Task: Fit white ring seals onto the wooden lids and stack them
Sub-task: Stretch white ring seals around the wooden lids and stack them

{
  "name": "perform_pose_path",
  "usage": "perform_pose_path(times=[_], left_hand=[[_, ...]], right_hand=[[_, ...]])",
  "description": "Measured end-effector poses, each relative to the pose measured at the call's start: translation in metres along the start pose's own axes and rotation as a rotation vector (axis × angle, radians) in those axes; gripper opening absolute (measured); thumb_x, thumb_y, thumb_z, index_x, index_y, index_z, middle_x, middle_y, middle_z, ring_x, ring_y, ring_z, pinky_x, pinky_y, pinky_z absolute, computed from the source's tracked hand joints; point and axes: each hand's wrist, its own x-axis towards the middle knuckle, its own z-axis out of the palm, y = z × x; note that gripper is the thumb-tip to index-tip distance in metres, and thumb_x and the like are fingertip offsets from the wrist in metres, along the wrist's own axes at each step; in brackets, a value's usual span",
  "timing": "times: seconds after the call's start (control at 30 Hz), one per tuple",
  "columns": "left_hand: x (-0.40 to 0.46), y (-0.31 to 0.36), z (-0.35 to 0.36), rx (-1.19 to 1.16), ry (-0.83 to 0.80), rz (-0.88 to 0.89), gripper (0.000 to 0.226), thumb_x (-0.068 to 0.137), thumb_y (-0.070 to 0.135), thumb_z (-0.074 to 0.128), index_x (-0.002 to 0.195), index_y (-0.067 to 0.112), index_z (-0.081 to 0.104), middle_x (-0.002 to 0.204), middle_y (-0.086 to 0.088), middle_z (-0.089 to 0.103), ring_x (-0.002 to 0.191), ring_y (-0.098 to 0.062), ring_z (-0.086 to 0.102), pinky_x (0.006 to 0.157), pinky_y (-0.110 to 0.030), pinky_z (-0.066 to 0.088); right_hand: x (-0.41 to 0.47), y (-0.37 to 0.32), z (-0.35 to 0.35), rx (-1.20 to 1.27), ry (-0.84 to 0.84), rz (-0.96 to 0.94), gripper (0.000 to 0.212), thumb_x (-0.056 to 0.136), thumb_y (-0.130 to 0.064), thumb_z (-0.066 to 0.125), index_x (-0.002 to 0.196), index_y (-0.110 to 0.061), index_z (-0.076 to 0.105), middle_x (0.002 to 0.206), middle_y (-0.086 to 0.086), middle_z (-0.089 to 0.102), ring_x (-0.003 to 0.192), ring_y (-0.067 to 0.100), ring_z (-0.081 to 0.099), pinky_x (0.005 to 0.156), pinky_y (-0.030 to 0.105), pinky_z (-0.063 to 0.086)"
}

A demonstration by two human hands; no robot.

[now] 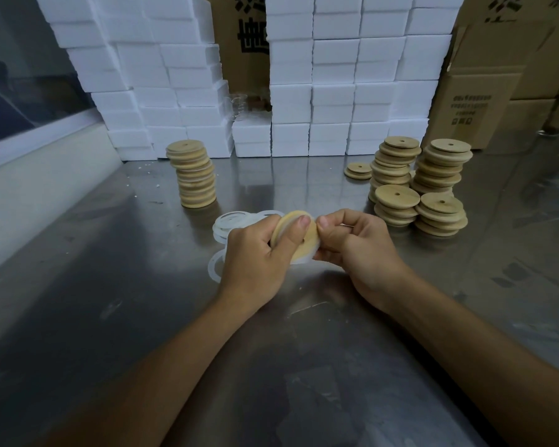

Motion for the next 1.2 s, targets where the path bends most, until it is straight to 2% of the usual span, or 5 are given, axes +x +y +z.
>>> perform_pose_path(times=[0.33,0.53,0.77,0.87,1.2], left_hand=[[0.000,0.003,0.000,0.014,0.056,-0.012,0.047,0.091,0.036,0.060,0.064,-0.002,0.060,0.055,-0.009,0.052,0.057,-0.024,0.045,0.053,-0.028,0.036],[-0.001,0.009,0.004,0.015,0.061,-0.007,0.055,0.090,0.043,0.062,0.059,-0.001,0.053,0.051,-0.010,0.047,0.052,-0.025,0.044,0.053,-0.038,0.037],[-0.006,0.003,0.003,-0.153,-0.229,-0.191,0.029,0.085,0.038,0.072,0.076,0.011,0.070,0.061,-0.002,0.066,0.053,-0.010,0.062,0.048,-0.028,0.051],[-0.008,0.005,0.003,-0.083,-0.270,-0.181,0.025,0.088,0.042,0.067,0.083,0.018,0.072,0.071,0.001,0.069,0.069,-0.009,0.066,0.062,-0.031,0.055],[-0.004,0.009,0.003,-0.047,-0.094,-0.055,0.048,0.089,0.050,0.055,0.088,0.006,0.074,0.077,-0.005,0.072,0.073,-0.016,0.065,0.072,-0.033,0.051]], right_hand=[[0.000,0.001,0.001,0.114,-0.104,0.153,0.025,0.098,-0.023,0.055,0.098,-0.001,0.068,0.095,0.013,0.075,0.089,0.022,0.074,0.068,0.025,0.058],[0.003,0.002,-0.001,0.189,0.034,0.102,0.016,0.096,-0.006,0.057,0.083,-0.009,0.065,0.072,0.003,0.071,0.073,0.014,0.069,0.070,0.026,0.060],[-0.001,0.000,-0.008,-0.472,-0.014,-0.430,0.009,0.093,0.004,0.059,0.086,-0.002,0.063,0.075,0.012,0.069,0.068,0.024,0.067,0.062,0.035,0.055],[-0.002,-0.001,-0.008,-0.589,-0.073,-0.503,0.007,0.094,0.001,0.057,0.090,0.003,0.062,0.080,0.013,0.068,0.073,0.026,0.064,0.067,0.041,0.052],[0.003,0.001,-0.007,-0.160,-0.153,-0.135,0.024,0.098,-0.021,0.053,0.082,-0.006,0.062,0.069,0.001,0.069,0.069,0.014,0.069,0.062,0.024,0.055]])
